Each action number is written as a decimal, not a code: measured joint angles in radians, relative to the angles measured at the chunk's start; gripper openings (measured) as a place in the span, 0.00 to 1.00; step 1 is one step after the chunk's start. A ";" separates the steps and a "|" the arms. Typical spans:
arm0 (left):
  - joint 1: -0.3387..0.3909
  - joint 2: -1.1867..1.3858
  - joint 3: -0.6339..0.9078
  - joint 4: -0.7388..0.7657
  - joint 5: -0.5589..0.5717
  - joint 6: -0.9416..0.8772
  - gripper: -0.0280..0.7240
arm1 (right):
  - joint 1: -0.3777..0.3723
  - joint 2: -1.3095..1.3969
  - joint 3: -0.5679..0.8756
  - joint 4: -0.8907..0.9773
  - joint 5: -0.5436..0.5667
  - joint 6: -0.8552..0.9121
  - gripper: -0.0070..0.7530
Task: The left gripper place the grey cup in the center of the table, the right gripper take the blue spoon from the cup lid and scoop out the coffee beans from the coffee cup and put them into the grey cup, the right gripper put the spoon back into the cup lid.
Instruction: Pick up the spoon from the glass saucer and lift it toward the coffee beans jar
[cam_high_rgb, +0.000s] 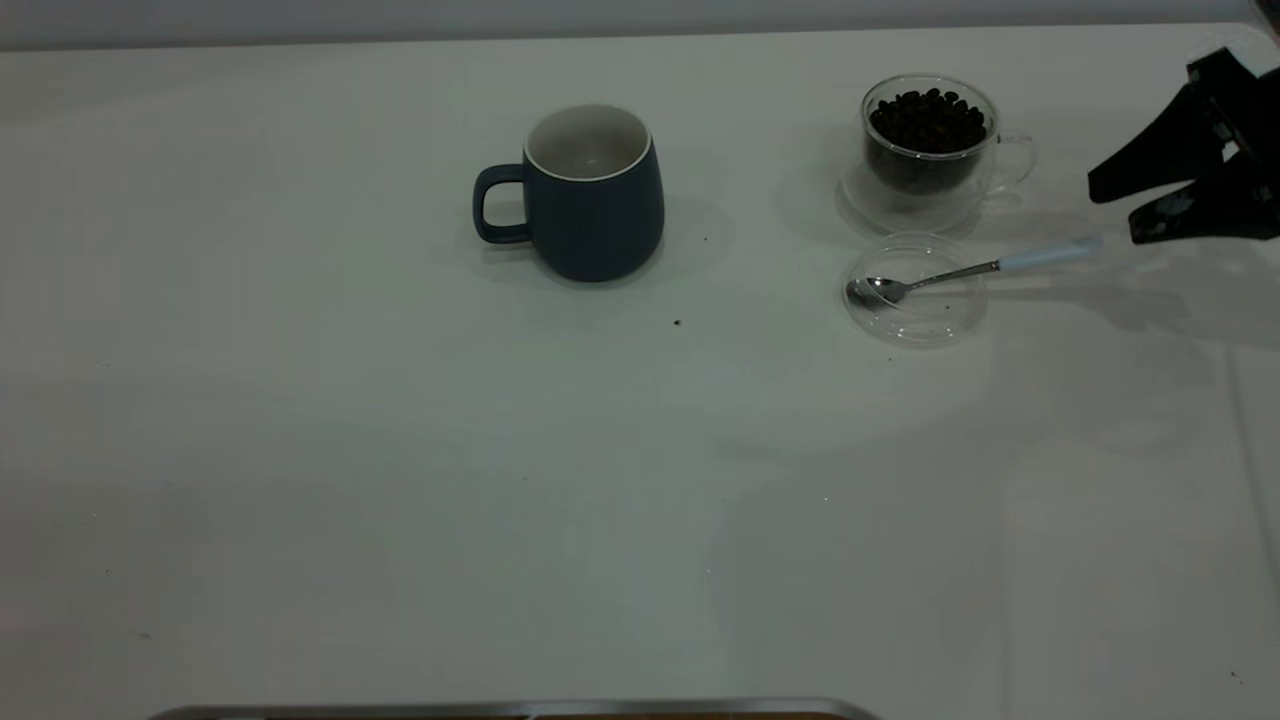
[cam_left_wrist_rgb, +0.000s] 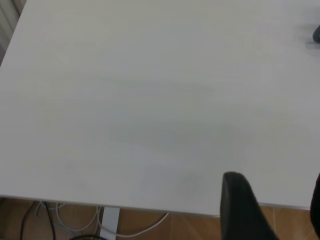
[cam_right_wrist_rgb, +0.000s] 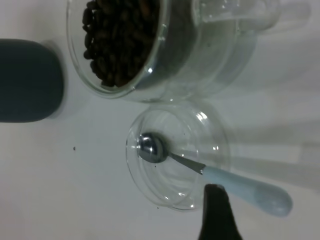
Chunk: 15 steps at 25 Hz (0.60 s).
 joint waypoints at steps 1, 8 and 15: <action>0.000 0.000 0.000 0.000 0.000 0.000 0.58 | -0.002 0.013 -0.007 0.000 0.012 -0.004 0.72; 0.000 0.000 0.000 0.000 0.000 0.000 0.58 | -0.004 0.046 -0.035 0.023 0.043 -0.023 0.72; 0.000 0.000 0.000 0.000 0.000 0.000 0.58 | -0.004 0.086 -0.038 0.055 0.067 -0.051 0.72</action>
